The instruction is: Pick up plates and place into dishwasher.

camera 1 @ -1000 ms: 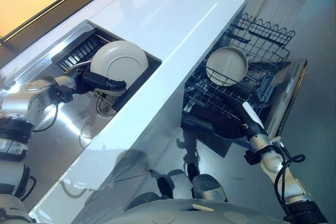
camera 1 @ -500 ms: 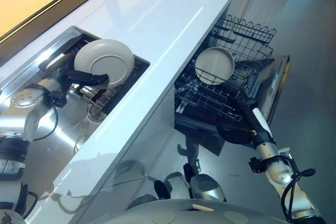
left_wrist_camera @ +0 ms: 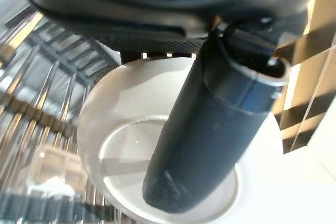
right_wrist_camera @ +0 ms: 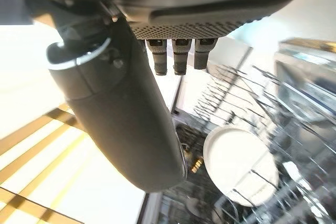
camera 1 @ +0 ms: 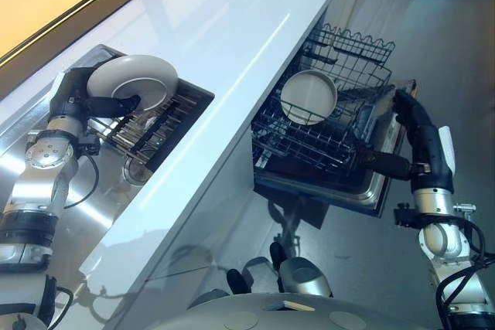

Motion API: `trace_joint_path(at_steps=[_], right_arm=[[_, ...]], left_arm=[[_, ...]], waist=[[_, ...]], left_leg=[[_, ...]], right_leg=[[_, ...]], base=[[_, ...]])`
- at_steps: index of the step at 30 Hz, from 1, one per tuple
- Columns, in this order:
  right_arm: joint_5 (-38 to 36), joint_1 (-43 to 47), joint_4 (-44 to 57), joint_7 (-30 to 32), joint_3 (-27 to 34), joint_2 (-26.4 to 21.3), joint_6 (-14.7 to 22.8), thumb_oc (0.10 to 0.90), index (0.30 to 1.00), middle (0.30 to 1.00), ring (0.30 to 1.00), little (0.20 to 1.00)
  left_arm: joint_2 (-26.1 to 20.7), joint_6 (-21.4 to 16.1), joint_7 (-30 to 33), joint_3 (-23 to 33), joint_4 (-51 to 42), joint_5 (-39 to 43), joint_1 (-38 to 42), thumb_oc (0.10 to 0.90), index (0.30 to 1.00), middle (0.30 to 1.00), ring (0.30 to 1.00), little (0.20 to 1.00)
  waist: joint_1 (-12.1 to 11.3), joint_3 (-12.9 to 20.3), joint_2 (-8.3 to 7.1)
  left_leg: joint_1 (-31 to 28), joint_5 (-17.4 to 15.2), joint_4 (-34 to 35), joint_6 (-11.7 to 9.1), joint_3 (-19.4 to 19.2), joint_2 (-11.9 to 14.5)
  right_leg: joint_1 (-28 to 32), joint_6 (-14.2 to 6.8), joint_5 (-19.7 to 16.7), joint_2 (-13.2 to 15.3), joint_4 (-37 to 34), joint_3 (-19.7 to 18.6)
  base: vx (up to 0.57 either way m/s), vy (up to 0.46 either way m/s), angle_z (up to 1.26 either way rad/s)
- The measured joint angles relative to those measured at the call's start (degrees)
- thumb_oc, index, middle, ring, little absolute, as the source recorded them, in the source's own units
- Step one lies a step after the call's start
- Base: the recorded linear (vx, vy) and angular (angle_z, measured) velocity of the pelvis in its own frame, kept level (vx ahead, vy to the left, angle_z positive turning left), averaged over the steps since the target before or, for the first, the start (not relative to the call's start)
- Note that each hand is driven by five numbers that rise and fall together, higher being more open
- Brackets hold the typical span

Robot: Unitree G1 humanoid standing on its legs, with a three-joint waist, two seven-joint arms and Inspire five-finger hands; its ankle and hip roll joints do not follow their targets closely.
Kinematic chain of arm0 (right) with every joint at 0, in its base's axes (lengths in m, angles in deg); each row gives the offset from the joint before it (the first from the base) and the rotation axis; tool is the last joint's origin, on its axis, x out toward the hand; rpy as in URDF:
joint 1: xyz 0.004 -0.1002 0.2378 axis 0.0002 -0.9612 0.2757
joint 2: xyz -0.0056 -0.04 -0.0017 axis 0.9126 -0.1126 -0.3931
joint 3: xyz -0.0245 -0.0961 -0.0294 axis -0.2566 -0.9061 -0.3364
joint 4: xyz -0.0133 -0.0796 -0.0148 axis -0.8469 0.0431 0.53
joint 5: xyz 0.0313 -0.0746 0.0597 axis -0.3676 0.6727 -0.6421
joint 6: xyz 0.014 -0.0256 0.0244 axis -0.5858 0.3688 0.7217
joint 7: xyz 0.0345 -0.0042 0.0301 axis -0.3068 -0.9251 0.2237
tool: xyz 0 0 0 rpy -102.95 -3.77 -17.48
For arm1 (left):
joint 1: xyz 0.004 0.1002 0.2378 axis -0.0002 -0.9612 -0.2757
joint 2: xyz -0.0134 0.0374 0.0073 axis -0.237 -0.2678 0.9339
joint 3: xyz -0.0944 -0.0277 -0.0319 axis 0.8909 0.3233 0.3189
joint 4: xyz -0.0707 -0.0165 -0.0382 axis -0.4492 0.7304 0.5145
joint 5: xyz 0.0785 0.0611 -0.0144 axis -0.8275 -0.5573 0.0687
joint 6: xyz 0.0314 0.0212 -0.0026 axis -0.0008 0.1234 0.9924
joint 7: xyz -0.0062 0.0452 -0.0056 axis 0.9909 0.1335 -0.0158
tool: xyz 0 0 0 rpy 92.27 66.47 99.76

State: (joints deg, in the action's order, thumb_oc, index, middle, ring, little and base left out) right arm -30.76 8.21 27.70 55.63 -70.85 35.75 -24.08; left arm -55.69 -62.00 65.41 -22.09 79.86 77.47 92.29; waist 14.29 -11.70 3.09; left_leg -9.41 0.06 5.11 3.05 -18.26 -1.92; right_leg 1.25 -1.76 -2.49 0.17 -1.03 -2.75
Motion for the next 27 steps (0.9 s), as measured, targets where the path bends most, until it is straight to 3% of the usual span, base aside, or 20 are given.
trace_joint_path(at_steps=[4, 6, 8, 11, 15, 20, 27], right_arm=[[0.4, 4.3, 2.2, 4.7, 5.0, -0.3, 3.8, 0.8, 0.9, 0.9, 0.9, 0.9], [-3.4, 7.8, 3.9, 1.5, 6.2, -2.1, 4.6, 0.8, 0.9, 0.9, 0.9, 0.9], [-8.8, 10.0, 5.9, -6.5, 5.8, -4.4, 4.4, 0.8, 0.9, 0.9, 0.9, 0.9], [-13.7, 14.9, 8.0, -18.3, 0.5, -7.6, 1.6, 0.8, 0.9, 0.9, 0.9, 0.9], [-14.8, 19.2, 8.0, -25.2, -6.7, -8.4, -2.0, 0.8, 0.9, 0.9, 0.9, 0.9], [-11.0, 27.0, 7.8, -26.6, -13.3, -8.3, -7.1, 0.8, 0.9, 0.9, 0.9, 0.9], [-7.7, 33.3, 6.8, -27.8, -18.1, -7.8, -9.9, 0.8, 0.9, 0.9, 0.9, 0.9]], left_arm=[[0.5, -0.5, 1.8, 0.1, -2.6, -2.1, -0.8, 0.1, 0.3, 0.3, 0.3, 0.2], [1.2, -0.5, 2.5, 0.1, -4.6, -3.2, -0.9, 0.1, 0.3, 0.3, 0.3, 0.2], [1.9, -0.6, 2.4, 0.1, -6.7, -4.8, -0.9, 0.1, 0.3, 0.3, 0.3, 0.2], [4.0, -3.5, 1.0, 0.0, -10.0, -6.7, -0.9, 0.1, 0.3, 0.3, 0.3, 0.2], [5.1, -7.7, -0.1, -0.3, -14.6, -8.9, -0.8, 0.1, 0.3, 0.3, 0.3, 0.2], [5.8, -10.6, -1.5, -0.7, -20.2, -11.1, 0.2, 0.1, 0.3, 0.3, 0.3, 0.2], [6.2, -11.9, -6.1, -2.3, -26.3, -11.2, 1.0, 0.1, 0.3, 0.3, 0.3, 0.2]], waist=[[-0.5, 0.0, -0.01], [-1.2, 0.0, -0.03], [-1.8, 0.1, -0.03], [-3.5, 0.2, -0.13], [-6.1, 0.5, -0.43], [-9.5, 0.6, -0.6], [-12.7, 1.1, -1.48]], left_leg=[[0.0, 0.0, 0.0, 0.0, 0.1, 0.0], [0.0, 0.0, 0.0, 0.0, 0.2, 0.0], [0.0, 0.0, 0.0, 0.0, 0.4, 0.1], [0.1, 0.2, 0.0, -0.2, 1.3, 0.2], [0.2, 0.4, 0.0, -0.6, 3.9, 0.3], [0.1, 0.7, 0.0, -0.9, 7.2, 0.6], [0.1, 1.0, 0.0, -1.1, 9.7, 0.5]], right_leg=[[0.0, 0.1, -0.1, 0.0, 0.0, 0.1], [0.1, 0.3, -0.2, 0.0, 0.0, 0.1], [0.2, 0.3, -0.2, 0.0, -0.1, 0.3], [0.6, 0.4, -0.2, 0.1, -0.5, 1.6], [2.8, 1.3, -0.9, 0.1, -3.0, 4.3], [4.2, 1.5, -1.0, 0.0, -4.0, 7.0], [5.2, 1.2, -0.8, 0.2, -4.0, 9.2]], base=[[0.0, 0.0, 0.0], [-0.01, -0.019, 0.0], [-0.02, -0.055, 0.04], [0.0, -0.062, 0.12], [0.01, -0.071, 0.33], [0.01, -0.077, 0.29], [0.01, -0.052, 0.18]])
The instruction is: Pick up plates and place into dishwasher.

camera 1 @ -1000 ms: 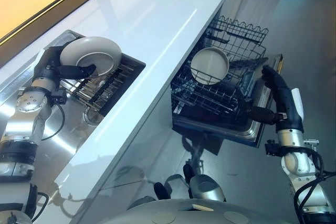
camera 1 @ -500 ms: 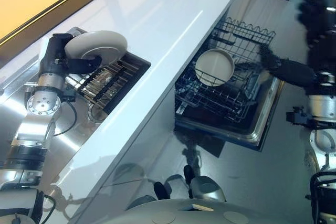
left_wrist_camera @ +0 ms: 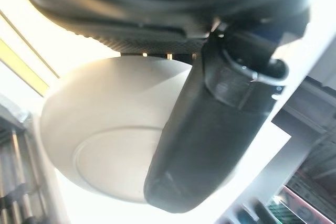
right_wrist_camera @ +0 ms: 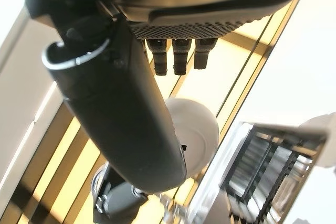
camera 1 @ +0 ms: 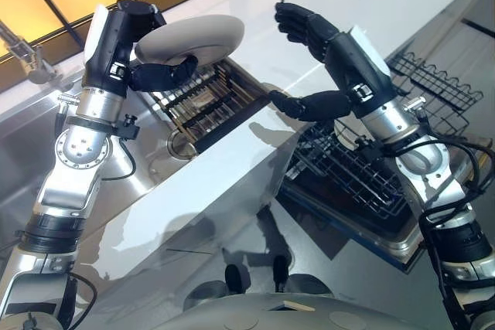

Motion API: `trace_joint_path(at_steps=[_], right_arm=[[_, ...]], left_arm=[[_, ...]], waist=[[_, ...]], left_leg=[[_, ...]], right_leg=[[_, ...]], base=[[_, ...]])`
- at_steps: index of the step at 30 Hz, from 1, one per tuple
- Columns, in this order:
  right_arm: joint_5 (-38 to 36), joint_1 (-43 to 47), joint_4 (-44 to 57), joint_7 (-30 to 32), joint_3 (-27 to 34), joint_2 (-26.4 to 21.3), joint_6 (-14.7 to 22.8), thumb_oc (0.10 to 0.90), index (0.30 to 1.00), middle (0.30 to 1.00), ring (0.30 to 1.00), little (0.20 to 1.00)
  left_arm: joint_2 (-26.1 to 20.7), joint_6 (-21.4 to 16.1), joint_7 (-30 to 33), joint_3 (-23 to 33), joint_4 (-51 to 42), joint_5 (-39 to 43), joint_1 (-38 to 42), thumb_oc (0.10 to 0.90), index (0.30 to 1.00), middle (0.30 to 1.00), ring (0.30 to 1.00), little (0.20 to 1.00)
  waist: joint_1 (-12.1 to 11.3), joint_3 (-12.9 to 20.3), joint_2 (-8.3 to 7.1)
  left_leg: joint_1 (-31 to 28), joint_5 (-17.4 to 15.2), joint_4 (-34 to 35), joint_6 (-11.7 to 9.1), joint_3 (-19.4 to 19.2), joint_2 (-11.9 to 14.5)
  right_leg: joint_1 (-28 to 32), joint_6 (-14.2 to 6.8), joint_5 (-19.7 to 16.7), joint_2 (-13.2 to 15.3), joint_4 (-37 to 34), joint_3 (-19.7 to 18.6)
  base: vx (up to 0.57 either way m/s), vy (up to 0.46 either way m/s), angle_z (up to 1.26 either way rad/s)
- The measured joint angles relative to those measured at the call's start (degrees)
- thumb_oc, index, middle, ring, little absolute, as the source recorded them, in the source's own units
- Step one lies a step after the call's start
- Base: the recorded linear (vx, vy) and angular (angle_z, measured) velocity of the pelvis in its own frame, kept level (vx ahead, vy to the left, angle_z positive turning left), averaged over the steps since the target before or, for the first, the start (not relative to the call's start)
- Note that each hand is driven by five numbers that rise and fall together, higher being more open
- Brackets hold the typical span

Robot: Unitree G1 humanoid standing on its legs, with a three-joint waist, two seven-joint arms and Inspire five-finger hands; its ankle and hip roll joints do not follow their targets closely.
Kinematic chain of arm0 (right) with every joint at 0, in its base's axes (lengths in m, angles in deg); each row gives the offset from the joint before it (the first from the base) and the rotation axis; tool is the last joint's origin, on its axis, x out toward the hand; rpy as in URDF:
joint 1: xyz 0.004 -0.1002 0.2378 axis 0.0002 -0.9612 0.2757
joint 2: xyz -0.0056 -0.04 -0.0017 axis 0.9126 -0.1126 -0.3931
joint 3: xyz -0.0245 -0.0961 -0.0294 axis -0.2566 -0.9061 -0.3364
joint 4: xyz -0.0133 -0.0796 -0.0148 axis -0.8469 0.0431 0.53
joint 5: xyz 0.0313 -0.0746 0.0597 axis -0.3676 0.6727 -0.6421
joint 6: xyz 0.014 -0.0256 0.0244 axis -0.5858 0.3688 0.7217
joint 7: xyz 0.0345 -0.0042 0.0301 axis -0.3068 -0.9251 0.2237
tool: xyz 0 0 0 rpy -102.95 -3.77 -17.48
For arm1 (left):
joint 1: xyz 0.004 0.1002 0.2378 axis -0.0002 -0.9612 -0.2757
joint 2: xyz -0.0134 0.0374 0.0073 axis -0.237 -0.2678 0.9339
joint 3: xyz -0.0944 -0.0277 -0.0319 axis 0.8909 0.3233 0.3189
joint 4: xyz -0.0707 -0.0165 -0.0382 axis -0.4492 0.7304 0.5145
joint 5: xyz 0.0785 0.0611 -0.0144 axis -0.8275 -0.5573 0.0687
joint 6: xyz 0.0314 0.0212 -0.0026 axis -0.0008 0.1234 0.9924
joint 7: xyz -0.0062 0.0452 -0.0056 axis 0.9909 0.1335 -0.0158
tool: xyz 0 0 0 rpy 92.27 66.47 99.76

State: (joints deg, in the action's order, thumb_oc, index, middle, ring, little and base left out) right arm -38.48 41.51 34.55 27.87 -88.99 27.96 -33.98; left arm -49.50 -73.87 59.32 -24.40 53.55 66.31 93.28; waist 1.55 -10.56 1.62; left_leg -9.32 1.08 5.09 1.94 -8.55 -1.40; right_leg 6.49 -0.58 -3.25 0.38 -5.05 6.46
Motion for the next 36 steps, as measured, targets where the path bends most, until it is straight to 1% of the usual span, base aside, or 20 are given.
trace_joint_path(at_steps=[5, 8, 10, 13, 15, 24, 25, 26, 27, 28, 32, 36], right_arm=[[1.0, 0.6, -1.7, 0.3, -1.6, 1.2, -0.7, 0.8, 0.9, 0.9, 0.9, 0.9], [1.9, 0.7, -2.0, 1.7, -1.7, 2.7, -0.7, 0.8, 0.9, 0.9, 0.9, 0.9], [2.2, 0.8, -2.2, 2.4, -1.9, 2.8, -0.7, 0.8, 0.9, 0.9, 0.9, 0.9], [3.1, 0.8, -2.4, 2.9, -2.7, 2.8, -0.7, 0.8, 0.9, 0.9, 0.9, 0.9], [3.2, 0.8, -2.4, 2.5, -3.8, 2.9, -0.7, 0.8, 0.9, 0.9, 0.9, 0.9], [4.1, 0.8, -2.4, 2.2, -3.8, 2.9, -0.7, 0.8, 0.9, 0.9, 0.9, 0.9], [4.1, 0.8, -2.4, 2.0, -3.8, 2.9, -0.7, 0.665, 0.785, 0.785, 0.785, 0.765], [4.1, 0.8, -2.5, 1.4, -3.8, 2.9, -0.7, 0.396, 0.554, 0.554, 0.554, 0.496], [4.0, 0.8, -2.5, 1.1, -3.8, 2.8, -0.7, 0.221, 0.404, 0.404, 0.404, 0.321], [4.0, 0.8, -2.6, 0.0, -3.8, 2.8, -0.7, 0.1, 0.3, 0.3, 0.3, 0.2], [3.4, 0.8, -4.1, -3.6, -3.8, 2.3, -1.6, 0.1, 0.3, 0.3, 0.3, 0.2], [2.6, 1.0, -5.2, -5.6, -3.7, 1.8, -2.2, 0.1, 0.3, 0.3, 0.3, 0.2]], left_arm=[[0.0, 0.0, -4.0, -2.1, -1.3, 0.0, 0.3, 0.1, 0.3, 0.3, 0.3, 0.2], [0.0, 0.0, -5.6, -3.5, -1.4, 0.0, 0.4, 0.1, 0.3, 0.3, 0.3, 0.2], [0.0, 0.0, -6.6, -4.1, -1.5, 0.0, 0.4, 0.1, 0.3, 0.3, 0.3, 0.2], [0.1, 0.1, -7.0, -4.7, -1.5, 0.0, 0.4, 0.1, 0.3, 0.3, 0.3, 0.2], [1.3, 0.1, -7.5, -4.9, -1.6, 0.0, 0.4, 0.1, 0.3, 0.3, 0.3, 0.2], [1.9, 0.2, -9.2, -5.8, -2.1, -0.1, 0.4, 0.1, 0.3, 0.3, 0.3, 0.2], [1.9, 0.2, -9.2, -5.8, -2.1, -0.5, 0.4, 0.1, 0.3, 0.3, 0.3, 0.2], [1.9, 0.2, -9.2, -5.8, -2.1, -1.0, 0.4, 0.1, 0.3, 0.3, 0.3, 0.2], [1.9, 0.2, -9.2, -5.8, -2.1, -1.0, 0.4, 0.1, 0.3, 0.3, 0.3, 0.2], [1.9, 0.2, -9.3, -5.8, -2.1, -1.1, 0.4, 0.1, 0.3, 0.3, 0.3, 0.2], [1.9, 0.2, -10.3, -5.8, -2.1, -1.1, 0.4, 0.1, 0.3, 0.3, 0.3, 0.2], [1.9, 0.2, -11.8, -6.2, -2.1, -1.0, 0.4, 0.1, 0.3, 0.3, 0.3, 0.2]], waist=[[-1.2, 0.2, -0.33], [-1.3, 0.2, -0.33], [-1.3, 0.2, -0.33], [-1.4, 0.2, -0.33], [-1.4, 0.2, -0.33], [-1.5, 0.2, -0.33], [-1.5, 0.2, -0.33], [-1.5, 0.2, -0.32], [-1.5, 0.2, -0.32], [-1.5, 0.2, -0.32], [-1.5, 0.2, -0.32], [-1.5, 0.2, -0.32]], left_leg=[[0.1, 0.5, 0.0, 0.1, 1.2, -0.2], [0.5, 0.8, 0.0, 0.3, 2.1, -0.6], [0.9, 1.1, 0.0, 0.5, 2.5, -0.9], [1.0, 1.3, 0.0, 0.7, 2.8, -1.1], [1.0, 1.5, 0.0, 0.8, 3.3, -1.2], [1.2, 1.7, 0.0, 1.0, 3.8, -1.6], [1.2, 1.7, 0.0, 1.0, 3.9, -1.6], [1.2, 1.7, 0.0, 1.0, 3.9, -1.6], [1.2, 1.7, 0.0, 1.0, 3.9, -1.6], [1.2, 1.7, 0.0, 1.0, 4.0, -1.6], [1.1, 1.8, 0.0, 1.1, 4.3, -1.6], [1.2, 1.9, 0.0, 1.1, 4.4, -1.6]], right_leg=[[0.4, -0.2, 0.2, 0.2, 0.0, 0.6], [0.3, -0.2, 0.2, 0.6, 0.0, 0.8], [0.1, -0.2, 0.2, 0.9, 0.0, 0.9], [0.1, -0.2, 0.2, 1.0, 0.0, 0.9], [0.3, -0.2, 0.2, 1.0, 0.0, 1.6], [0.4, -0.2, 0.2, 1.3, 0.0, 2.0], [0.4, -0.2, 0.2, 1.3, 0.0, 2.1], [0.4, -0.2, 0.2, 1.3, 0.0, 2.1], [0.5, -0.2, 0.2, 1.2, 0.0, 2.1], [0.5, -0.2, 0.2, 1.2, 0.0, 2.1], [0.7, -0.2, 0.2, 1.3, 0.0, 2.1], [0.7, -0.2, 0.2, 1.3, 0.0, 2.0]], base=[[0.0, -0.02, 0.13], [0.0, 0.002, 0.13], [0.0, 0.004, 0.11], [0.0, 0.0, 0.08], [0.0, 0.004, 0.12], [0.0, 0.003, 0.03], [0.0, 0.0, 0.0], [0.0, 0.0, 0.0], [0.0, 0.0, 0.0], [0.0, 0.011, 0.04], [0.0, 0.009, 0.05], [0.0, 0.001, 0.02]])
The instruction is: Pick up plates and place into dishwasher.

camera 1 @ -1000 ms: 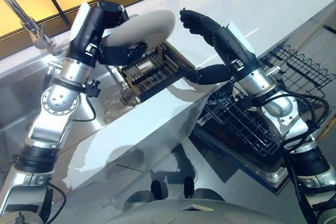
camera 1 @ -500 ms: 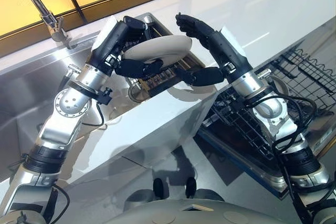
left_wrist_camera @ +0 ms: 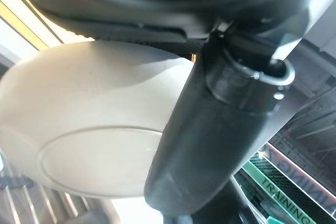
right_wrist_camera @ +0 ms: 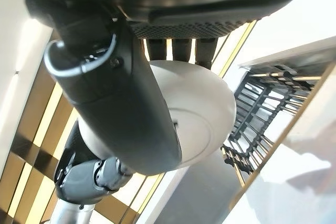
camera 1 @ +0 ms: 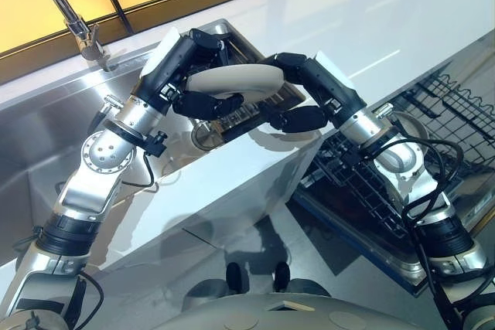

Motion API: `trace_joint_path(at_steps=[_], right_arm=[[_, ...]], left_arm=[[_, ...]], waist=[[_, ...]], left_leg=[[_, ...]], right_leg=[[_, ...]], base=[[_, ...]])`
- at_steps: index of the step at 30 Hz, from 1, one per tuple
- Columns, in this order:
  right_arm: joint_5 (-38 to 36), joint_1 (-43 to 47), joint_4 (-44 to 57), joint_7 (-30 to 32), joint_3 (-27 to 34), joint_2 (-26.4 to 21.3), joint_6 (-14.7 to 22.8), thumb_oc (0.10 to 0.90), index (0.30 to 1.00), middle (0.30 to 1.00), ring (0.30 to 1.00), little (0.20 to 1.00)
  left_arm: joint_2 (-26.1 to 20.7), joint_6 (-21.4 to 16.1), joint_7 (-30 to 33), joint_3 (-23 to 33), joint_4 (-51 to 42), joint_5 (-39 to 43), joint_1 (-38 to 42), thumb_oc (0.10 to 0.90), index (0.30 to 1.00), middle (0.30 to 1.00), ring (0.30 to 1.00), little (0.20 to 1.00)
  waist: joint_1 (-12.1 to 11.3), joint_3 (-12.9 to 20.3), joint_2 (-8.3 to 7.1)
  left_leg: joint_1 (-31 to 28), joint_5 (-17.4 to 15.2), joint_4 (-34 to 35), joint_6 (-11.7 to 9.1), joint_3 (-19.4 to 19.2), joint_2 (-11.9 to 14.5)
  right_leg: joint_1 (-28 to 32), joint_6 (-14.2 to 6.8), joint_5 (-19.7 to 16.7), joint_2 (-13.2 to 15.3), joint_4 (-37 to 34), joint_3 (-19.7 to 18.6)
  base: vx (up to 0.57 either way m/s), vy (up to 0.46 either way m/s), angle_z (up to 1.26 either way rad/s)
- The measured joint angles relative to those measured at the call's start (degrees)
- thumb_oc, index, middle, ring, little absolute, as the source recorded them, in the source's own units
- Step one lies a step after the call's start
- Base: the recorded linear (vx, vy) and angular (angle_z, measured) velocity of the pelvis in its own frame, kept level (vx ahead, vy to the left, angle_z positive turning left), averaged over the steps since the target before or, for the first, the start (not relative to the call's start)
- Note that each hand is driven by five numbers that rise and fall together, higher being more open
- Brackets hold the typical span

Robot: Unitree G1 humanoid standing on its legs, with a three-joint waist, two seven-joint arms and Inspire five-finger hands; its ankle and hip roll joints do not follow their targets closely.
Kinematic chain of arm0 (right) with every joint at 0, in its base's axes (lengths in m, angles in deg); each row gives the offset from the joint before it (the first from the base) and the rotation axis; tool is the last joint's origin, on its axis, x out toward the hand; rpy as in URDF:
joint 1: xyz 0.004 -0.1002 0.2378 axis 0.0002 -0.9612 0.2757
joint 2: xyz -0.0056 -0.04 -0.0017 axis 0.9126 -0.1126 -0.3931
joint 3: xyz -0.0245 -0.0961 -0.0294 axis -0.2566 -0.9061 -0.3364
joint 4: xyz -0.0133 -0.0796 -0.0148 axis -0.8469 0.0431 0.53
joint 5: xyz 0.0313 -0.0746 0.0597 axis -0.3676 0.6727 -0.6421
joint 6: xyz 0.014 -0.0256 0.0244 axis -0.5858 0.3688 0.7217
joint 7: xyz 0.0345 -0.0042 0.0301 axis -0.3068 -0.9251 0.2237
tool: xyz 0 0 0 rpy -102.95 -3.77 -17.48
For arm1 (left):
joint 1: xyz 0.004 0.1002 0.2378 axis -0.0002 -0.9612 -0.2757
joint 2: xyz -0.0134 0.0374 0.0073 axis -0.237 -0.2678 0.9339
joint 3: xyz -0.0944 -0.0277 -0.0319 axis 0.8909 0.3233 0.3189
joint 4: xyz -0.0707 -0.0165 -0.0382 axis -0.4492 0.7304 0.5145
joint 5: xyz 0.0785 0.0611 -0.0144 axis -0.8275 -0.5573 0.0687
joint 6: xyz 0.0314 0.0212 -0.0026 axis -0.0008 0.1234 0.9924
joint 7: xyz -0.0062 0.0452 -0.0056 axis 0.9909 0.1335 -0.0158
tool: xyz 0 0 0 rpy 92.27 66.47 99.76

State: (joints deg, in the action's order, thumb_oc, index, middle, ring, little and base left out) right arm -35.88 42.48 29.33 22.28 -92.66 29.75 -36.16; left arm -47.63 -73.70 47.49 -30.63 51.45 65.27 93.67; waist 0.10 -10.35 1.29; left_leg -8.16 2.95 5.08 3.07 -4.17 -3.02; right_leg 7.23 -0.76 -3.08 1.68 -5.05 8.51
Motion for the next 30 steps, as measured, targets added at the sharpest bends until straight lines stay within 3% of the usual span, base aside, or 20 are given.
trace_joint_path(at_steps=[14, 15, 16, 17, 30], right_arm=[[-0.6, 0.8, -0.3, -3.4, 0.7, -2.2, 0.4, 0.1, 0.3, 0.3, 0.3, 0.2], [-0.7, 0.8, -0.3, -3.4, 0.7, -2.2, 0.4, 0.1, 0.3, 0.3, 0.3, 0.2], [-0.6, 0.8, -0.3, -3.4, 0.7, -2.2, 0.4, 0.1, 0.3, 0.3, 0.3, 0.2], [-0.6, 0.8, -0.4, -3.3, 0.7, -2.2, 0.5, 0.1, 0.3, 0.3, 0.3, 0.2], [-0.1, 0.8, -1.4, -1.8, 0.8, -2.2, 2.7, 0.1, 0.3, 0.3, 0.3, 0.2]], left_arm=[[-0.4, 0.5, -1.7, -0.2, 0.2, 0.0, 0.0, 0.1, 0.3, 0.3, 0.3, 0.2], [-0.4, 0.5, -1.7, -0.2, 0.2, 0.0, 0.0, 0.254, 0.432, 0.432, 0.432, 0.354], [-0.4, 0.5, -1.7, -0.2, 0.2, 0.0, 0.0, 0.589, 0.719, 0.719, 0.719, 0.689], [-0.4, 0.7, -1.7, -0.2, 0.2, 0.0, 0.0, 0.8, 0.9, 0.9, 0.9, 0.9], [-0.4, 1.3, -0.6, -0.1, 0.2, 0.0, 0.0, 0.8, 0.9, 0.9, 0.9, 0.9]], waist=[[0.2, 0.0, -0.01], [0.2, 0.0, -0.01], [0.2, 0.0, -0.01], [0.2, 0.0, -0.01], [0.2, 0.0, -0.02]], left_leg=[[0.0, 0.0, 0.0, 0.0, 0.0, 0.0], [0.0, 0.0, 0.0, 0.0, 0.0, 0.0], [0.0, 0.0, 0.0, 0.0, 0.0, 0.0], [0.0, 0.0, 0.0, 0.0, 0.0, 0.0], [0.0, 0.0, 0.0, 0.0, 0.0, 0.0]], right_leg=[[0.0, 0.0, 0.0, 0.0, 0.0, 0.0], [0.0, 0.0, 0.0, 0.0, 0.0, 0.0], [0.0, 0.0, 0.0, 0.0, 0.0, 0.0], [0.0, 0.0, 0.0, 0.0, 0.0, 0.0], [0.0, 0.0, 0.0, 0.0, 0.0, -0.1]], base=[[-0.01, 0.002, 0.0], [0.0, 0.0, 0.0], [0.0, 0.0, 0.0], [0.0, 0.0, 0.0], [0.0, 0.0, 0.0]])
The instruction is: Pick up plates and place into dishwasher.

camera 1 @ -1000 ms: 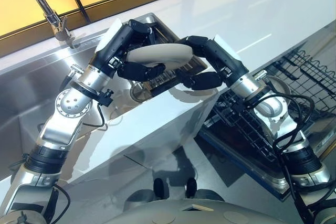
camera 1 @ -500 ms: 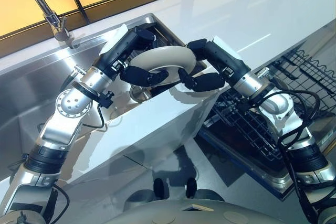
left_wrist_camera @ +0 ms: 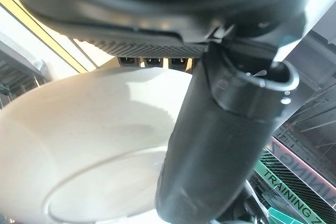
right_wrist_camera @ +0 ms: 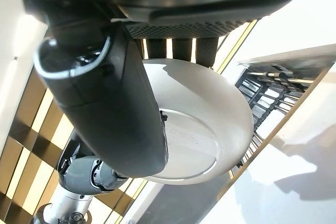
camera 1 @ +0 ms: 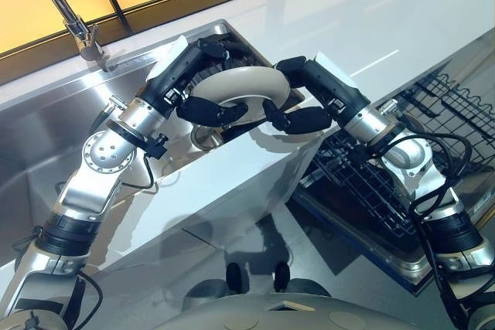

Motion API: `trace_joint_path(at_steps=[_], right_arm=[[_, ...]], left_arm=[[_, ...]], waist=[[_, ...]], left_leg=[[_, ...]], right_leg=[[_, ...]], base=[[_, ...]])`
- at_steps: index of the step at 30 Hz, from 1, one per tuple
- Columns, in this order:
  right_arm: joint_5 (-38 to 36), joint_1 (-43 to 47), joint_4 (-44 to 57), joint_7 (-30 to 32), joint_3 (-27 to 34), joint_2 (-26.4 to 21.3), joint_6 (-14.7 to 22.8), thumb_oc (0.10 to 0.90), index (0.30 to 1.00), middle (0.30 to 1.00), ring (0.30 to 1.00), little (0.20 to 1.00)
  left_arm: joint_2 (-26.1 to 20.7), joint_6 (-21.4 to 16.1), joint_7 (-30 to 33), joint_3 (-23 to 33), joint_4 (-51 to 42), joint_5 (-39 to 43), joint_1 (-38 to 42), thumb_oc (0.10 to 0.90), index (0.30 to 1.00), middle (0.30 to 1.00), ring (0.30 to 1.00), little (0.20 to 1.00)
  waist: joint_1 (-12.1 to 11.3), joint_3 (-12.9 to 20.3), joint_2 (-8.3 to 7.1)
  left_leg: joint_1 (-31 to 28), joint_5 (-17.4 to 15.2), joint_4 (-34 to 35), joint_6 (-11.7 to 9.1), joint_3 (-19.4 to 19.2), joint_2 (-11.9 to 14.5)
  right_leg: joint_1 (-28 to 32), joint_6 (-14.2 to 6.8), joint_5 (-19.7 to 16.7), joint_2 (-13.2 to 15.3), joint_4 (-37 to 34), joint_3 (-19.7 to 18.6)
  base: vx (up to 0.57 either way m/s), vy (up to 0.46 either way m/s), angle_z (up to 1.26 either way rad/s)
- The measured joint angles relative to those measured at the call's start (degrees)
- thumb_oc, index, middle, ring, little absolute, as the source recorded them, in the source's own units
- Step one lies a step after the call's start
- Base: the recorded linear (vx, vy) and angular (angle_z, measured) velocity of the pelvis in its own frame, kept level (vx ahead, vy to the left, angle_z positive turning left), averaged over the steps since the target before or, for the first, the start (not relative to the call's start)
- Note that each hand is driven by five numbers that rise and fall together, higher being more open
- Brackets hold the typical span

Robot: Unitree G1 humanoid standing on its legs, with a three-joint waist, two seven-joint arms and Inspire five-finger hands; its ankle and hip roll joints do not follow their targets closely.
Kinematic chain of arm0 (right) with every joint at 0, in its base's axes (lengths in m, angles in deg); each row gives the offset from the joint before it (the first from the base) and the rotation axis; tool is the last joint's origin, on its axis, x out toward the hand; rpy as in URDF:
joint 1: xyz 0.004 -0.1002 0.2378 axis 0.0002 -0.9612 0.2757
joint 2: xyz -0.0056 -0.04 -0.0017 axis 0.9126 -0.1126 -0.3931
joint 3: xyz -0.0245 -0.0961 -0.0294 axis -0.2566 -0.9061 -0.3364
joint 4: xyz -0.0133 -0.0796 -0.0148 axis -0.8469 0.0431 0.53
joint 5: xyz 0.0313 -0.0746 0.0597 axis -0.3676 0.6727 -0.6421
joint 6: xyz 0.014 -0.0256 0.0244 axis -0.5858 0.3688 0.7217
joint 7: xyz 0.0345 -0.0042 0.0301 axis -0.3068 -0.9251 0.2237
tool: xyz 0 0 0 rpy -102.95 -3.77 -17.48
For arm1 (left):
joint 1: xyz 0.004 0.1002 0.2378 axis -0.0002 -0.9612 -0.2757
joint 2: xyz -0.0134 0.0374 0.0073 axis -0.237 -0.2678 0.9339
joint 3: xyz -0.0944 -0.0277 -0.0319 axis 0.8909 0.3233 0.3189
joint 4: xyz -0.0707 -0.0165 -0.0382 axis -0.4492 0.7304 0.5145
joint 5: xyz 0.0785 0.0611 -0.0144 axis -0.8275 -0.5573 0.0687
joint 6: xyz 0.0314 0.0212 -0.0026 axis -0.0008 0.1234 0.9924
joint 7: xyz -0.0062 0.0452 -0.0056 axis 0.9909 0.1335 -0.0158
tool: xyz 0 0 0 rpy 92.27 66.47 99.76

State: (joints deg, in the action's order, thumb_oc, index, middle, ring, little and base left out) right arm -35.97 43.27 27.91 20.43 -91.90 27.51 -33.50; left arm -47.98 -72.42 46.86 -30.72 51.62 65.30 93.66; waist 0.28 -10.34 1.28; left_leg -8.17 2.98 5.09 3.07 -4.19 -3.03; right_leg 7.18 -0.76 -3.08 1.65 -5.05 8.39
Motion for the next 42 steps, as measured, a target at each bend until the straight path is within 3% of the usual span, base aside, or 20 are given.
trace_joint_path(at_steps=[10, 15, 22, 26, 30, 35, 38, 42], right_arm=[[0.1, -0.5, -4.2, 8.3, 10.0, -0.1, 0.5, 0.1, 0.3, 0.3, 0.3, 0.2], [0.7, -1.0, -4.2, 12.7, 11.6, -0.1, 1.6, 0.1, 0.3, 0.3, 0.3, 0.2], [5.3, -3.7, -4.3, 21.1, 12.5, -0.1, 2.5, 0.1, 0.3, 0.3, 0.3, 0.2], [12.9, -4.4, -5.8, 30.3, 15.1, -0.4, 2.7, 0.1, 0.3, 0.3, 0.3, 0.2], [19.7, -6.5, -7.9, 40.9, 20.7, -2.4, 1.7, 0.1, 0.3, 0.3, 0.3, 0.2], [19.2, -9.6, -11.0, 49.9, 29.1, -2.6, -2.2, 0.1, 0.3, 0.3, 0.3, 0.2], [17.7, -13.3, -12.6, 52.6, 32.1, -2.5, -3.7, 0.1, 0.3, 0.3, 0.3, 0.2], [17.3, -18.2, -14.0, 51.7, 33.2, -1.7, -4.7, 0.1, 0.3, 0.3, 0.3, 0.2]], left_arm=[[-0.1, 3.5, 3.3, 2.9, 4.7, -1.2, -0.8, 0.8, 0.9, 0.9, 0.9, 0.9], [-0.1, 4.4, 3.2, 3.0, 6.4, -1.1, -2.2, 0.8, 0.9, 0.9, 0.9, 0.9], [0.1, 5.0, 3.3, 3.3, 6.3, -0.9, -3.3, 0.8, 0.9, 0.9, 0.9, 0.9], [0.4, 6.4, 5.1, 3.4, 6.3, 0.2, -3.5, 0.8, 0.9, 0.9, 0.9, 0.9], [0.5, 7.2, 6.8, 3.8, 6.3, 0.7, -5.0, 0.8, 0.9, 0.9, 0.9, 0.9], [0.9, 8.8, 7.2, 5.3, 6.8, 1.2, -8.7, 0.8, 0.9, 0.9, 0.9, 0.9], [1.5, 8.9, 7.4, 6.4, 8.3, 1.3, -10.1, 0.8, 0.9, 0.9, 0.9, 0.9], [2.1, 10.3, 8.0, 8.2, 8.3, 1.3, -12.4, 0.8, 0.9, 0.9, 0.9, 0.9]], waist=[[0.0, 0.0, 0.0], [0.2, 0.0, 0.0], [0.2, 0.0, 0.0], [0.3, 0.0, 0.0], [0.3, 0.0, 0.0], [1.2, 0.0, 0.0], [1.9, 0.0, 0.0], [3.2, 0.0, 0.03]], left_leg=[[0.0, 0.0, 0.0, 0.0, 0.1, 0.0], [0.0, 0.0, 0.0, 0.0, 0.1, 0.0], [0.0, 0.0, 0.0, 0.0, 0.1, 0.0], [0.0, 0.0, 0.0, 0.0, 0.0, 0.0], [0.1, 0.0, 0.0, 0.0, 0.1, 0.0], [0.0, 0.0, 0.0, 0.0, -0.1, 0.0], [0.0, -0.1, 0.0, 0.0, -0.3, 0.0], [0.1, -0.2, 0.0, -0.1, -1.0, 0.1]], right_leg=[[0.0, 0.0, 0.0, 0.0, 0.0, 0.0], [0.0, 0.0, 0.0, 0.0, 0.0, 0.0], [0.0, 0.0, 0.0, 0.0, 0.0, 0.1], [0.0, 0.0, 0.0, 0.0, 0.0, 0.0], [0.0, -0.1, 0.1, 0.0, 0.0, -0.1], [-0.1, -0.1, 0.1, 0.0, 0.0, -1.0], [-0.3, -0.1, 0.1, -0.1, 0.0, -1.8], [-0.6, -0.1, 0.1, -0.1, 0.0, -2.7]], base=[[0.0, 0.0, 0.0], [0.0, 0.0, 0.0], [0.0, 0.0, 0.0], [0.0, 0.0, 0.0], [0.0, 0.0, 0.0], [0.04, -0.014, -0.03], [0.04, -0.002, -0.06], [0.02, -0.002, -0.11]])
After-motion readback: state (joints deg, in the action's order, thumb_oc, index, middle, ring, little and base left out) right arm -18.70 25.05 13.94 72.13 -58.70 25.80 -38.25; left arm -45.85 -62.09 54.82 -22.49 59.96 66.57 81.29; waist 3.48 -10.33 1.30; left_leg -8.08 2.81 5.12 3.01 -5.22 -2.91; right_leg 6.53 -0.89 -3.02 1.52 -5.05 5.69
